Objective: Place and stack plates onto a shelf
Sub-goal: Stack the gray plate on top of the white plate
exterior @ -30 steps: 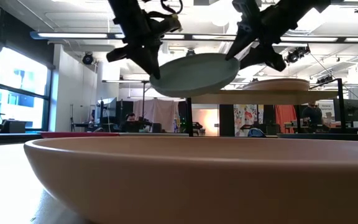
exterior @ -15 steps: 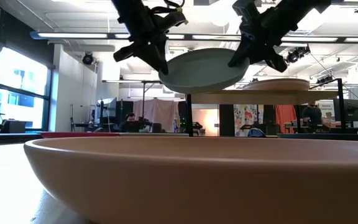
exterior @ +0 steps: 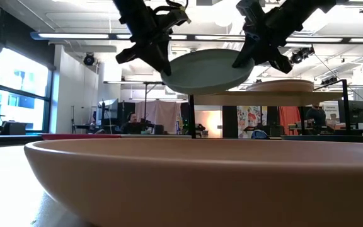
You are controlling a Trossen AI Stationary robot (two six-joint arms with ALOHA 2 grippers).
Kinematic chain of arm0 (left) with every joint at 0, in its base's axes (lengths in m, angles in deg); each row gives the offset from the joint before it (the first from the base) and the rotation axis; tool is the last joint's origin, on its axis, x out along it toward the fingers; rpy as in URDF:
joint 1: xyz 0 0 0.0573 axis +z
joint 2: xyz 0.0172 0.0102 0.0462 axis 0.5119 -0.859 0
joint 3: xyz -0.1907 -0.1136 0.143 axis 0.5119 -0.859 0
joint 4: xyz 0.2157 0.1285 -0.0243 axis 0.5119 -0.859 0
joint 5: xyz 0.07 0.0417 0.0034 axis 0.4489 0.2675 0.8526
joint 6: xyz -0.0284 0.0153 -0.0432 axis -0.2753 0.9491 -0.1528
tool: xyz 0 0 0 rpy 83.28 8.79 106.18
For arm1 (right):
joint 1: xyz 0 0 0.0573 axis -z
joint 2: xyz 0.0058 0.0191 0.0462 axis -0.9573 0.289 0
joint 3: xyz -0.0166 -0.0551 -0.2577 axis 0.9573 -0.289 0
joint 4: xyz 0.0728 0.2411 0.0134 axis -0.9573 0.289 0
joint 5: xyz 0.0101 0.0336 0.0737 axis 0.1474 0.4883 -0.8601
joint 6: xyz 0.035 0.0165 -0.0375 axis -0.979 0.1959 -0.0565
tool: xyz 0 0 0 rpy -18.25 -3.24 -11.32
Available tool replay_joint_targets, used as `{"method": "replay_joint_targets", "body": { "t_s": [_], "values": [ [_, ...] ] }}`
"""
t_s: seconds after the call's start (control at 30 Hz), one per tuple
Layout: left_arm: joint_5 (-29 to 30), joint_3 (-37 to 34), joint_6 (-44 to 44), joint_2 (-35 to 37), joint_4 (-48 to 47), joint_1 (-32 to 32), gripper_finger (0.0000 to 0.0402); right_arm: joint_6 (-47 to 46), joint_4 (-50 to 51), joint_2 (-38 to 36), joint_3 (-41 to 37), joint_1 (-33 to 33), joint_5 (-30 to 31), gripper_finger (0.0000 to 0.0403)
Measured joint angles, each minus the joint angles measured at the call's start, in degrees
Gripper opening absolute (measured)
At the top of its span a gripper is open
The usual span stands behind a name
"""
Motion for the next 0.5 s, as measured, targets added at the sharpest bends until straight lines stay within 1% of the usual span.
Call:
{"method": "replay_joint_targets", "body": {
  "t_s": [0.33,0.5],
  "values": [
    [-3.4,0.0,-0.3,0.0,0.7,0.0,0.0079,-0.1,0.1,0.0,0.0,0.0,-0.4,0.0008],
    [-5.4,0.0,0.2,1.3,0.7,0.0,0.0092,-0.2,0.5,0.0,0.0,0.0,-1.0,0.0008]
  ]
}}
